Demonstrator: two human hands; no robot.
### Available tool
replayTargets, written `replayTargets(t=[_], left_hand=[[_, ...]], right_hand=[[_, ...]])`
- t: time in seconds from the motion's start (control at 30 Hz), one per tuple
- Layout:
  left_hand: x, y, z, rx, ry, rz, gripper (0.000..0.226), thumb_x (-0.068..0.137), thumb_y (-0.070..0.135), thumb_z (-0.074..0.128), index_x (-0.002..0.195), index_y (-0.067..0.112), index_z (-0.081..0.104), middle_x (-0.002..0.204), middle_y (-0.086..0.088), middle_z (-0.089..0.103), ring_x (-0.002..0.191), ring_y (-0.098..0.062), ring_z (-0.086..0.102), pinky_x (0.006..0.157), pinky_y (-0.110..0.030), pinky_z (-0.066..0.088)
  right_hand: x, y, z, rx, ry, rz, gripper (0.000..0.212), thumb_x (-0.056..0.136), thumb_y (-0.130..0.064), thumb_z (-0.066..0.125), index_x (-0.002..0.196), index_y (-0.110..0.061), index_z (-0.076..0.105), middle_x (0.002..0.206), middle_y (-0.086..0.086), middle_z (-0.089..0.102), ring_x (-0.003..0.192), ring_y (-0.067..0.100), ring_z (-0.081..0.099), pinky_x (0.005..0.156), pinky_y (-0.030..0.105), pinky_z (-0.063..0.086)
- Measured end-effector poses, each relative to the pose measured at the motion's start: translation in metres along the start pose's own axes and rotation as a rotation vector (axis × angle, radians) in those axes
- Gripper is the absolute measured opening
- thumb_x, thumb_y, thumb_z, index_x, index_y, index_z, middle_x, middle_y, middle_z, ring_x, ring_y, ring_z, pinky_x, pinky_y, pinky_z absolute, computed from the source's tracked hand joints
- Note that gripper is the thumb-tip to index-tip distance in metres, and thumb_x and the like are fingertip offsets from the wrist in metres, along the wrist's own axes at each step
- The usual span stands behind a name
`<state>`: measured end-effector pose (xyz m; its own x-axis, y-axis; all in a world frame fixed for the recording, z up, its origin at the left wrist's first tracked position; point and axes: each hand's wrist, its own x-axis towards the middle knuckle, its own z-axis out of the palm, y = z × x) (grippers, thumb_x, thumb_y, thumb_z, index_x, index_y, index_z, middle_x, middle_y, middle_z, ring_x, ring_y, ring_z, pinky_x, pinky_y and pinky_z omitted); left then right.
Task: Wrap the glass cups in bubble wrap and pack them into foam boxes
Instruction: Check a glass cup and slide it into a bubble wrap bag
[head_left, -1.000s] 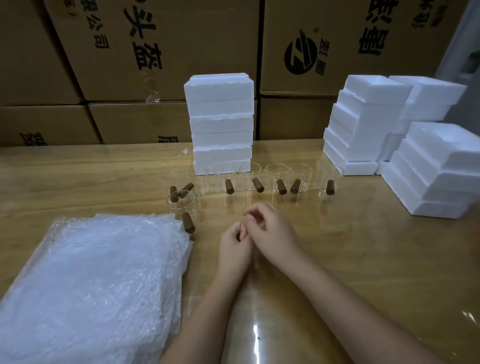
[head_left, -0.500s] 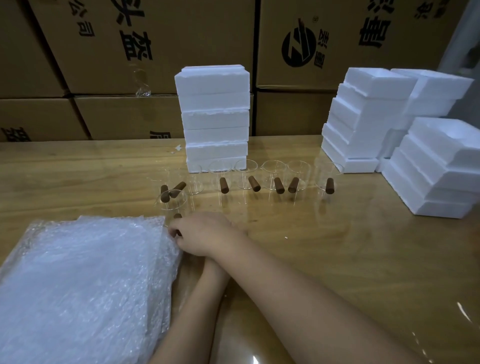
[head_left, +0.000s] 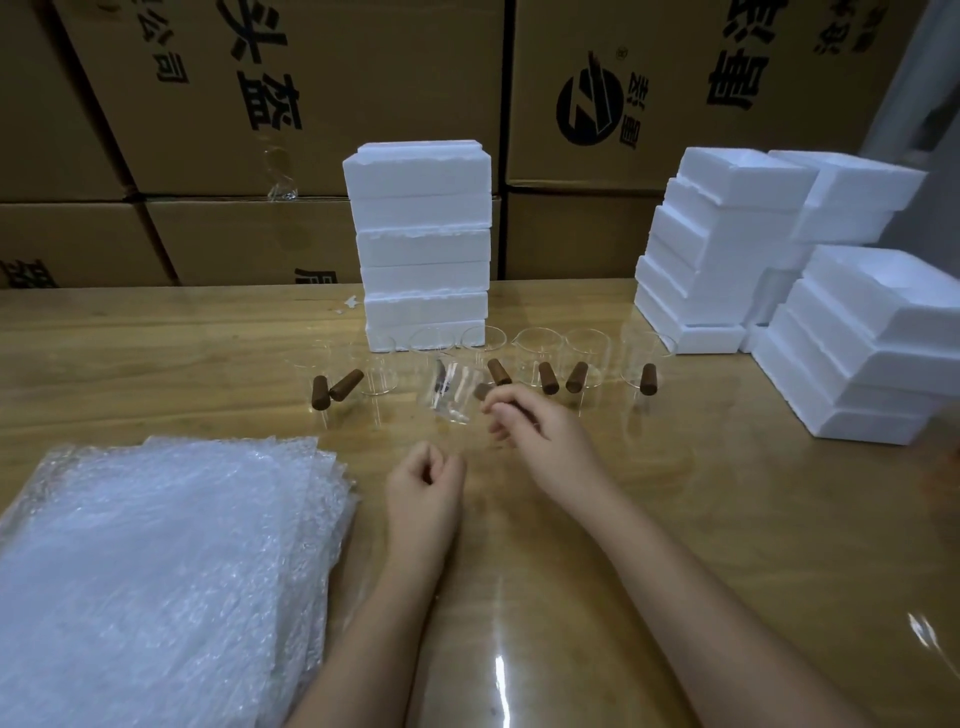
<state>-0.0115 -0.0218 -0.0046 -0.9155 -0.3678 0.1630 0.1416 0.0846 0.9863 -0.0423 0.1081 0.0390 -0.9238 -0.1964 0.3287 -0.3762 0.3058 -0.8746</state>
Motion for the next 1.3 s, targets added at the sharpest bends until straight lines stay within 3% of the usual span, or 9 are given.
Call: replayTargets(t=[0.13,0.27,0.43,0.67,0.8,0.9,1.03,1.13,1.3], left_hand=[[0.002,0.003,0.002,-0.110,0.123,-0.032,0.021,0.090,0.025,0.057,0.071,0.029,0.049,0.076,0.002,0.061,0.072,-0.020,0.058,0.060,-0.024,0.049],[0.010,0.009,0.026,-0.066,-0.102,-0.205,0.016,0.099,0.036,0.041,0.102,0.023,0.051,0.113,-0.010,0.061,0.102,-0.023,0.059,0.095,-0.039,0.048],[0.005,0.017,0.030,-0.250,-0.251,-0.234,0.029,0.097,0.027,0.047,0.116,0.006,0.053,0.104,-0.005,0.063,0.076,-0.015,0.068,0.082,-0.037,0.056],[0.006,0.016,0.026,-0.362,-0.235,-0.204,0.065,0.069,0.036,0.067,0.125,0.006,0.052,0.116,-0.016,0.063,0.084,-0.022,0.070,0.080,-0.034,0.058],[0.006,0.011,0.025,-0.327,-0.301,-0.161,0.063,0.066,0.037,0.070,0.125,0.020,0.054,0.121,-0.007,0.063,0.099,-0.020,0.068,0.081,-0.029,0.057],[0.006,0.010,0.024,-0.359,-0.345,-0.116,0.059,0.066,0.034,0.072,0.123,0.024,0.056,0.119,0.002,0.066,0.102,-0.015,0.067,0.078,-0.024,0.055],[0.008,0.013,0.022,-0.422,-0.412,-0.103,0.058,0.069,0.029,0.073,0.125,0.027,0.057,0.123,0.010,0.064,0.112,-0.012,0.062,0.079,-0.020,0.052],[0.010,0.013,0.020,-0.465,-0.452,-0.125,0.060,0.069,0.030,0.078,0.125,0.029,0.058,0.125,0.009,0.063,0.119,-0.015,0.058,0.082,-0.021,0.051],[0.012,0.014,0.018,-0.554,-0.482,-0.172,0.049,0.073,0.020,0.068,0.121,0.028,0.059,0.127,0.003,0.062,0.122,-0.023,0.055,0.088,-0.028,0.052]], right_hand=[[-0.025,0.029,-0.020,0.126,0.103,0.076,0.030,0.099,-0.009,0.046,0.086,-0.031,0.063,0.075,-0.008,0.064,0.072,0.005,0.061,0.070,0.019,0.047],[-0.032,0.040,-0.027,0.282,0.129,0.106,0.029,0.100,-0.005,0.042,0.086,-0.020,0.063,0.072,0.001,0.061,0.066,0.006,0.057,0.066,0.020,0.047],[-0.030,0.043,-0.032,0.367,0.176,0.029,0.030,0.100,-0.003,0.038,0.087,-0.016,0.062,0.071,0.002,0.061,0.066,0.007,0.057,0.067,0.018,0.047],[-0.027,0.048,-0.026,0.050,0.250,-0.039,0.024,0.099,-0.020,0.043,0.103,-0.038,0.058,0.078,-0.013,0.065,0.071,0.005,0.060,0.067,0.016,0.047],[-0.027,0.053,-0.028,-0.141,0.308,-0.044,0.013,0.095,-0.014,0.054,0.102,-0.022,0.061,0.074,-0.019,0.059,0.069,-0.007,0.057,0.062,0.007,0.040],[-0.027,0.052,-0.029,-0.150,0.297,-0.013,0.011,0.096,-0.018,0.052,0.097,-0.020,0.062,0.079,-0.008,0.065,0.075,0.003,0.059,0.068,0.020,0.046],[-0.028,0.049,-0.031,-0.036,0.208,0.092,0.029,0.100,-0.025,0.044,0.086,-0.013,0.066,0.072,0.018,0.061,0.065,0.027,0.051,0.061,0.034,0.041],[-0.025,0.046,-0.033,0.152,0.120,0.242,0.039,0.102,-0.031,0.039,0.077,-0.016,0.066,0.051,0.001,0.043,0.048,0.006,0.038,0.051,0.021,0.032],[-0.023,0.038,-0.038,0.633,-0.109,0.437,0.036,0.100,-0.032,0.037,0.078,-0.010,0.056,0.045,-0.011,0.026,0.038,0.003,0.020,0.035,0.014,0.021]])
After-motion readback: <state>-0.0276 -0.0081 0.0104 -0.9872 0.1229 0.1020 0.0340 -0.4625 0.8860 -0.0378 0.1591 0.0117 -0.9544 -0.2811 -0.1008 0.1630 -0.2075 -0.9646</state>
